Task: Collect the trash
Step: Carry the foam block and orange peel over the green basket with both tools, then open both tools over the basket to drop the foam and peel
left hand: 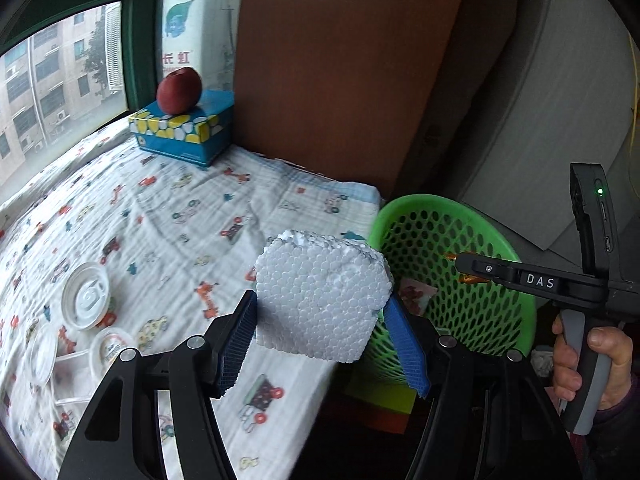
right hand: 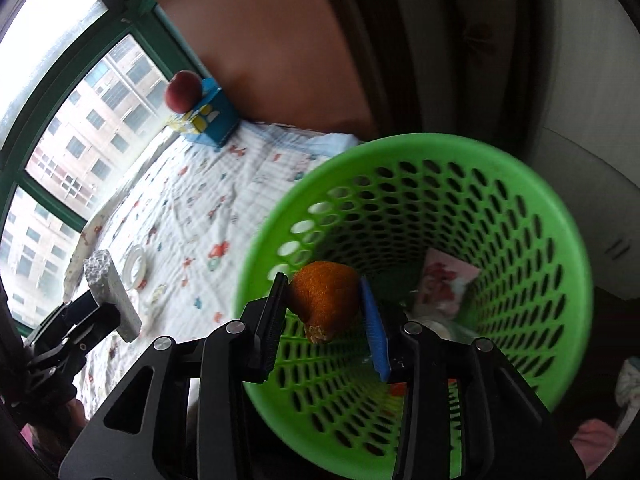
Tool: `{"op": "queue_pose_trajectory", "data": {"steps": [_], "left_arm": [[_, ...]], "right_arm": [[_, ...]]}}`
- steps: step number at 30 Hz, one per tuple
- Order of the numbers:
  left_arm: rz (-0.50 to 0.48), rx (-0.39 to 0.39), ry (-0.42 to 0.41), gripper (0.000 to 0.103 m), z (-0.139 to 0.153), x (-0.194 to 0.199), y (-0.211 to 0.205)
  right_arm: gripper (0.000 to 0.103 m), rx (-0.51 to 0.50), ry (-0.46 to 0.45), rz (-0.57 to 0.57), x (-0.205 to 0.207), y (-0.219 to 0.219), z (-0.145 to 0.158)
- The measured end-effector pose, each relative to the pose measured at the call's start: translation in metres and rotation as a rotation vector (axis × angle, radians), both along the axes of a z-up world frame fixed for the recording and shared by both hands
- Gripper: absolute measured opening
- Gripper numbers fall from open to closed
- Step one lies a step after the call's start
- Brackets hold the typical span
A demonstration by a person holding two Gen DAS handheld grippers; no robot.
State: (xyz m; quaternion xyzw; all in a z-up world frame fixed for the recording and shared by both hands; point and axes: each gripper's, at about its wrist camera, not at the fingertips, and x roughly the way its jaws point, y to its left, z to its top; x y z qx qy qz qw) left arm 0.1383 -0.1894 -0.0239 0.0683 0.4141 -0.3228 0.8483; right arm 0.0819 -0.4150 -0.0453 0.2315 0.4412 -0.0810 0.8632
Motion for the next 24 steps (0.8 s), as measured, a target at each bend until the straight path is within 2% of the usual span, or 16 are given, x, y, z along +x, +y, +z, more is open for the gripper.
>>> {"op": "queue_pose_trajectory", "data": {"steps": [11,15,18,21,24], "left_arm": [[-0.06,0.023,0.002,0.062,-0.001,-0.01,-0.042],[-0.078,0.031,0.006,0.062,-0.002,-0.012,-0.056],[-0.095,0.04,0.009,0.062,-0.005,-0.016,-0.067],[-0.113,0.053,0.013,0.062,-0.009,-0.017,-0.079],[-0.127,0.064,0.027,0.062,-0.014,-0.019,-0.09]], "right_arm": [[0.046,0.008,-0.019,-0.04,-0.022,-0.031,0.002],[0.047,-0.037,-0.031,-0.037,-0.032,-0.035,0.009],[0.056,-0.099,-0.046,-0.035,-0.041,-0.035,0.016],[0.057,-0.16,-0.063,-0.034,-0.05,-0.034,0.021],[0.061,-0.177,-0.075,-0.037,-0.057,-0.037,0.023]]}}
